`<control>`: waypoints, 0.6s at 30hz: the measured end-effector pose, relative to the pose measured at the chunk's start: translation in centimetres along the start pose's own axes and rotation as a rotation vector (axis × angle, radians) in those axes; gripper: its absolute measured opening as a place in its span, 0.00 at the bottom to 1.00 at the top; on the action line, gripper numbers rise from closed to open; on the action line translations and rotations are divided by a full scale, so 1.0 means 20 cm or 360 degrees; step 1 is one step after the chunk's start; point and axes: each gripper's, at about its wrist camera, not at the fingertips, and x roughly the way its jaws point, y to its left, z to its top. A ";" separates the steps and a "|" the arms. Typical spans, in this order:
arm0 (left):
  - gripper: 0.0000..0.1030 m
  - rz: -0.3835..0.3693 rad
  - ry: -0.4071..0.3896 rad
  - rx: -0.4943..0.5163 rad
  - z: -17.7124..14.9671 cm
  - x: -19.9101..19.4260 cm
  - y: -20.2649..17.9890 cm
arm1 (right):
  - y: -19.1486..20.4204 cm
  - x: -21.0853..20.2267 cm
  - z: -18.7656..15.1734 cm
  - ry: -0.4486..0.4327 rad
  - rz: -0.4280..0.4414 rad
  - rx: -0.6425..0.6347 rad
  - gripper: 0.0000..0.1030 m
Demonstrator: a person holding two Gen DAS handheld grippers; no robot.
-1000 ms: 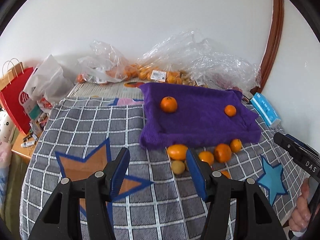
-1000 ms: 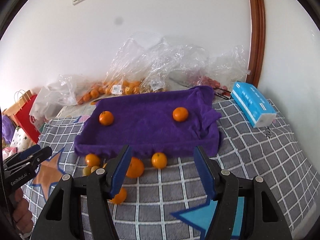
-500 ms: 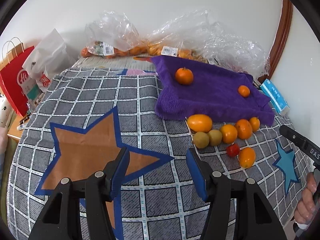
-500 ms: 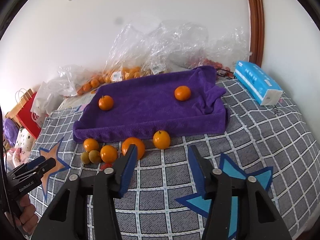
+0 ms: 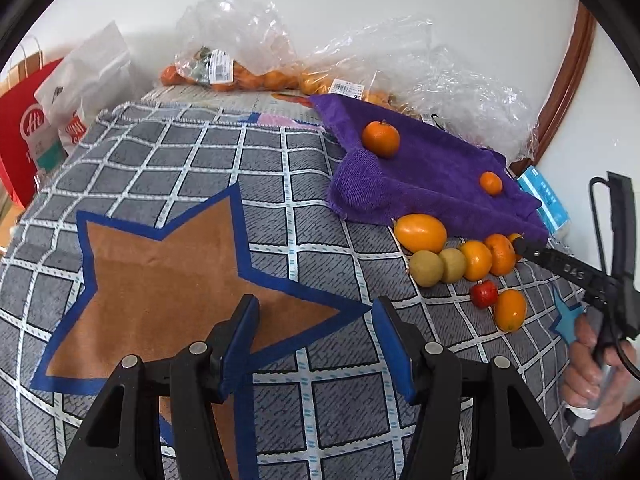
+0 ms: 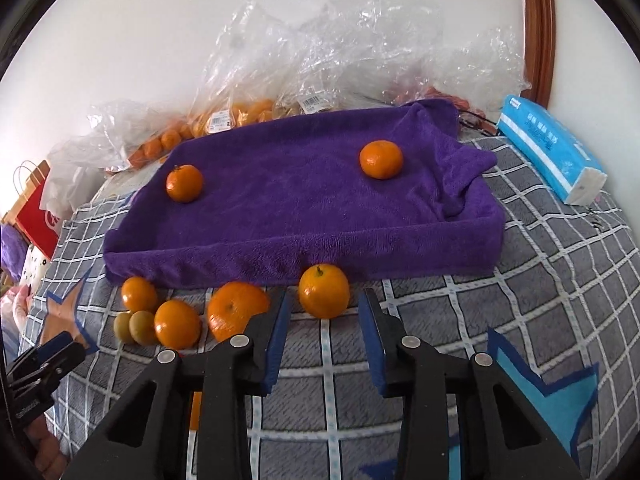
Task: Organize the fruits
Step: 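Grasp another orange with the right gripper while the left gripper grasps a yellow-green fruit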
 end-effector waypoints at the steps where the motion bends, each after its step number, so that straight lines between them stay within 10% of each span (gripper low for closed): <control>1: 0.54 -0.0009 -0.0007 -0.0006 0.00 0.00 0.00 | 0.00 0.03 0.01 0.0015 0.0001 -0.0003 0.35; 18: 0.48 -0.0046 0.0003 0.0264 0.04 -0.02 -0.29 | -0.13 -0.11 -0.12 -0.0095 -0.0143 -0.0142 0.30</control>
